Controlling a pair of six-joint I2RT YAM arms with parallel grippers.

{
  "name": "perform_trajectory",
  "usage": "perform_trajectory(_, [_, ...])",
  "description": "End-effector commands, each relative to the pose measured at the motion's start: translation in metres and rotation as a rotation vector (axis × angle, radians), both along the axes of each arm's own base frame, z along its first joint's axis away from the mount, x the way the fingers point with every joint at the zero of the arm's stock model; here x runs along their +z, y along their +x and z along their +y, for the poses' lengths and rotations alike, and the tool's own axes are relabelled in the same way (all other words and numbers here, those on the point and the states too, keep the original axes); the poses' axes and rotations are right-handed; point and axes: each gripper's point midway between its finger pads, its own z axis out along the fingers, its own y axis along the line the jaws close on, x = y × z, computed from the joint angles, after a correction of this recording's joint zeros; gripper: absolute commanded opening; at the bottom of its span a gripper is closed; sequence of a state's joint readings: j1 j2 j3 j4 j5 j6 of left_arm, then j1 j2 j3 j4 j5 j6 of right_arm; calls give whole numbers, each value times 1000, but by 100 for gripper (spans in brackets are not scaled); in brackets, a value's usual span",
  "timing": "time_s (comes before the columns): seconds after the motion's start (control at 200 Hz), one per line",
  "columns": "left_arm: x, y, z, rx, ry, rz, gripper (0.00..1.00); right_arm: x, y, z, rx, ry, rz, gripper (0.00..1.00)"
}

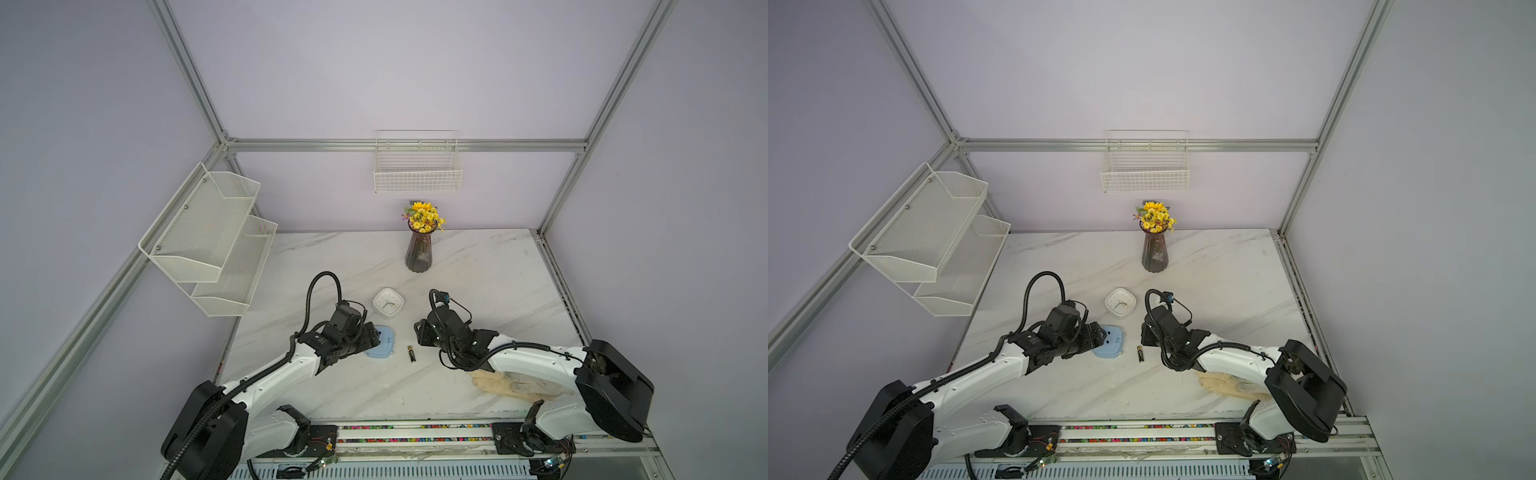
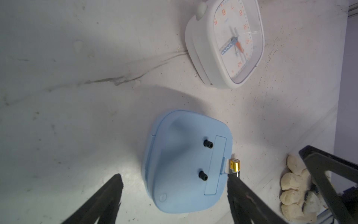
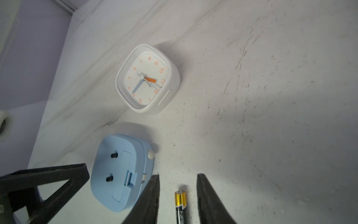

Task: Insert the battery into the alarm
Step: Adjust the alarm at the center of the board.

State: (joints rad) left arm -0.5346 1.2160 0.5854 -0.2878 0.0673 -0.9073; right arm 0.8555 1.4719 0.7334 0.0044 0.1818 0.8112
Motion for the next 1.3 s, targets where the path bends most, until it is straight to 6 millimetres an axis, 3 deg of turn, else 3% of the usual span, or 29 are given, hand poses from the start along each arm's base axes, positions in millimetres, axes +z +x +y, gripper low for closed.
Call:
perform_trajectory(0.0, [18, 17, -28, -38, -180, -40, 83, 2, -3, 23, 43, 86, 50, 30])
perform_trajectory(0.305, [11, 8, -43, -79, -277, -1, 72, -9, -3, 40, 74, 111, 113, 20])
perform_trajectory(0.465, [13, 8, -34, -60, -240, -29, 72, -13, -2, 43, 74, 103, 125, 19])
perform_trajectory(0.865, [-10, 4, -23, -54, -134, 32, 63, -22, 3, 59, 97, 8, 140, 16])
perform_trajectory(1.09, [-17, 1, -18, -52, -99, 52, 60, -34, 3, 57, 82, -50, 172, 16])
perform_trajectory(1.295, [-21, 1, -17, -57, -87, 61, 58, -31, 2, 53, 62, -97, 172, 16])
